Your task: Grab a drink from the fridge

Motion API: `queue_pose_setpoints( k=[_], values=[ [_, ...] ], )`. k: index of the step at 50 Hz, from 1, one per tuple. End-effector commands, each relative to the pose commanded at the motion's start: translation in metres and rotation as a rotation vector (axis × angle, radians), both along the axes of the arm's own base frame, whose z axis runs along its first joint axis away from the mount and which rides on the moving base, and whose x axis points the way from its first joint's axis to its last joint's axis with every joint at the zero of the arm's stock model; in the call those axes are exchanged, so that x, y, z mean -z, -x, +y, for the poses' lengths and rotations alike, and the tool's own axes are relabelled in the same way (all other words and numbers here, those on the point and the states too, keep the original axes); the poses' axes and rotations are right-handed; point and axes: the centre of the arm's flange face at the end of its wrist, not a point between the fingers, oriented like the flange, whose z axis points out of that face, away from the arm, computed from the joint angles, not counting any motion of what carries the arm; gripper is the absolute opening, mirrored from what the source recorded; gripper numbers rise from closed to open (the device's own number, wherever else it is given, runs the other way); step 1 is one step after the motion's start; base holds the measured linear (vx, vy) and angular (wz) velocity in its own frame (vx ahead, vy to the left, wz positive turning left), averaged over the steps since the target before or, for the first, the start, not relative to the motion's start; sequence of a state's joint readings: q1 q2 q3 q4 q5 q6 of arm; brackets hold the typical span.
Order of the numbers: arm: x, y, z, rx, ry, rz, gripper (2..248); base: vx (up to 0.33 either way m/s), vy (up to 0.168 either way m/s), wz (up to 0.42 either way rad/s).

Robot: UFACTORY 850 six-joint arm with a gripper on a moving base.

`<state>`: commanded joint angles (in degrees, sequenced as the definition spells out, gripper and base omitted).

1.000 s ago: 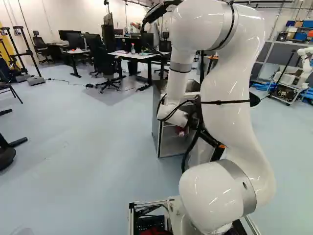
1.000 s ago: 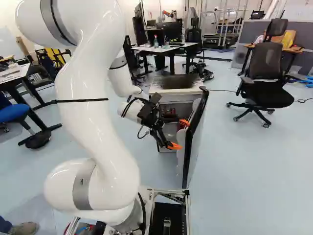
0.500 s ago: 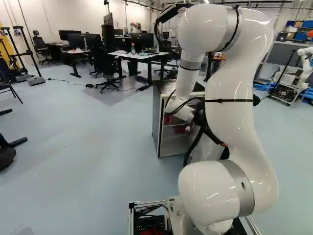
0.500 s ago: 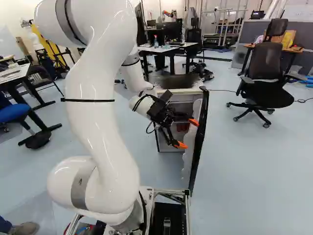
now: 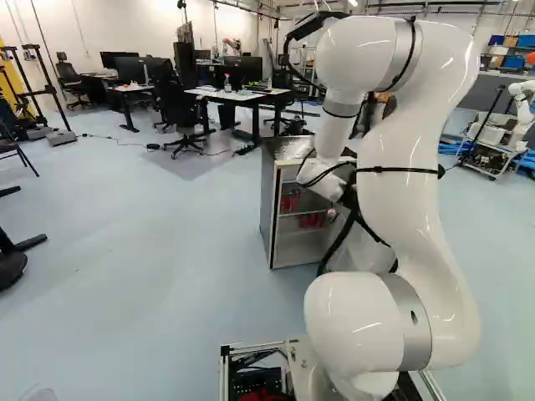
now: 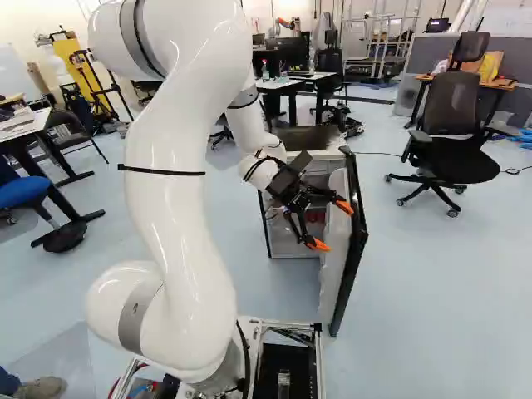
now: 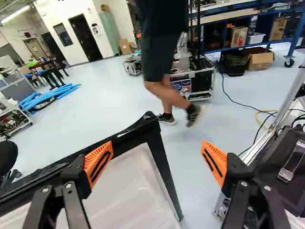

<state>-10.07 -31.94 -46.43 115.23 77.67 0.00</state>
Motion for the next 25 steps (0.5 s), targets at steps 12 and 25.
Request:
queue_pose_setpoints(
  k=[12, 25],
  values=[
    [-0.001, -0.008, -0.024, 0.045, -0.014, -0.042, 247, 0.0, 0.0, 0.0],
    [-0.001, -0.017, -0.05, 0.09, -0.028, -0.088, 247, 0.0, 0.0, 0.0]
  ],
)
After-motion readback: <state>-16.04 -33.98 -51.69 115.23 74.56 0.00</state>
